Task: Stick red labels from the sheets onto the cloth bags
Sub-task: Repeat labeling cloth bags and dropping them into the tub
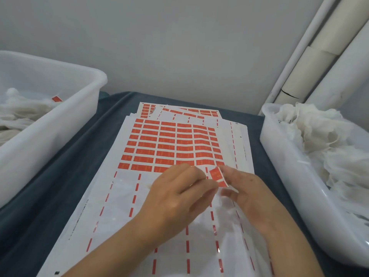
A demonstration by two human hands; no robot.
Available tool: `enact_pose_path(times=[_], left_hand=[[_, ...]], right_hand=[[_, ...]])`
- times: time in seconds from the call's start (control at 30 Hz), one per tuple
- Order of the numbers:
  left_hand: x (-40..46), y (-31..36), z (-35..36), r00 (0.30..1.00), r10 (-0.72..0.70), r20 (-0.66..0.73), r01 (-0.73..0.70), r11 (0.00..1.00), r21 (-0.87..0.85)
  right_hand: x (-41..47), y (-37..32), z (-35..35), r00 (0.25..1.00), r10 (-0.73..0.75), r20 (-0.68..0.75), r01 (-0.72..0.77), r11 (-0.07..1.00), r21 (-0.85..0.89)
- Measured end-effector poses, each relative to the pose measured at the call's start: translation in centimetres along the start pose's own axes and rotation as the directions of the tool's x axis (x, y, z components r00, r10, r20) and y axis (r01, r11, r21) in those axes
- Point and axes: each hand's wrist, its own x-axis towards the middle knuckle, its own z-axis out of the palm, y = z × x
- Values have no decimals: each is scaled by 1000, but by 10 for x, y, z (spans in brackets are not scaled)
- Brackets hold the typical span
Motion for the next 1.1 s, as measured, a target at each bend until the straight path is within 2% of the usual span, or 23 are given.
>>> enact_pose_path(times=[0.07,0.13,0.23,0.3,0.43,0.5,0.67,0.83,0.97,1.1], left_hand=[[-1,1,1,1000,3,19,-3,1000,-4],[1,2,0,998,-58,40,59,998,-12],[7,3,-4,953,-286,95,298,942,-152],[9,2,-5,920,-372,120,390,892,-227],[7,5,-3,913,-382,142,406,878,-255],[6,6,-2,912,-380,154,408,874,-262],[6,5,-2,916,-360,177,396,879,-264],[9,2,-6,873,-440,213,486,825,-287],[12,-4,-5,832,-470,295,544,796,-265],[10,-8,-2,801,-493,338,582,772,-254]], right_hand=[[-1,0,-1,999,-49,-1,49,999,-7],[-2,-1,0,996,-85,-30,85,996,19],[0,1,0,970,-157,-185,176,980,90],[0,-1,4,948,-226,-226,238,971,26],[-3,0,22,947,-321,-11,321,947,10],[-4,3,29,935,-350,49,351,936,-2],[-4,5,27,933,-358,-42,358,934,-7],[-3,1,18,919,-365,-149,369,930,-1],[-2,3,14,876,-413,-250,394,911,-123],[-2,1,14,863,-441,-248,383,889,-249]])
